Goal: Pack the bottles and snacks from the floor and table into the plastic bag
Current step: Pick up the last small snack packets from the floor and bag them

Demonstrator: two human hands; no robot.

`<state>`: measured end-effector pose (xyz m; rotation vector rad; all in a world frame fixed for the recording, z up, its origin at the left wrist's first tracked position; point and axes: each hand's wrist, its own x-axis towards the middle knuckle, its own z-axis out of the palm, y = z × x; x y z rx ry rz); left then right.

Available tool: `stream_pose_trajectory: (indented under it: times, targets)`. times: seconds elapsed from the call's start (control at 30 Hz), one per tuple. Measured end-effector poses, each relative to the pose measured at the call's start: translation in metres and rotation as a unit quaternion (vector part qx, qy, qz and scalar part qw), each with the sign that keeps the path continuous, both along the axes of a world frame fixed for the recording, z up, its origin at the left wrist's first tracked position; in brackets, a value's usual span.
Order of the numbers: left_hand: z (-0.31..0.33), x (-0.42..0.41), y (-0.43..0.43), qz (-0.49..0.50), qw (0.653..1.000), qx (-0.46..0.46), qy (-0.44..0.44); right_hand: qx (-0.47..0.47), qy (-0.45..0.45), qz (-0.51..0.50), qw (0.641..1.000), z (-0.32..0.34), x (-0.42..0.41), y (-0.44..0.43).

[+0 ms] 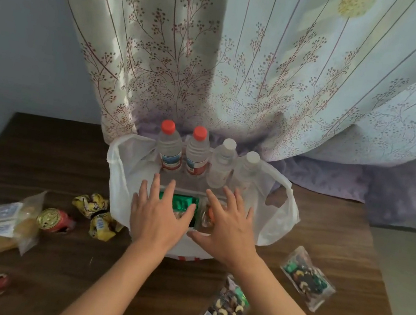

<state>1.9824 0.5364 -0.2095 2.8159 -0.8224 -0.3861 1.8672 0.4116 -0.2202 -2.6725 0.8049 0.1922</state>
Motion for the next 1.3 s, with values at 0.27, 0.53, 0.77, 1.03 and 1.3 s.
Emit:
stream_pose_trajectory:
  times: [0.27,0.53,0.77,1.03,1.3]
  targets:
    - [0.001,0.011,0.022,-0.078,0.993,0.059,-0.06,-0.031,-0.02,-0.041,0.998,0.014,-0.005,-0.005]
    - [0.016,0.014,0.033,-0.103,0.99,0.055,-0.082,-0.055,-0.02,-0.063,0.996,0.037,-0.018,-0.009]
    - [0.034,0.012,0.043,-0.111,0.988,0.042,-0.097,-0.077,-0.042,-0.079,0.993,0.062,-0.031,-0.009]
    - [0.052,-0.011,0.059,-0.078,0.994,0.047,-0.061,-0.088,-0.027,-0.04,0.995,0.081,-0.047,-0.014]
    - [0.087,-0.057,0.087,0.002,0.999,0.0,-0.054,-0.062,-0.04,0.044,0.996,0.112,-0.054,0.002]
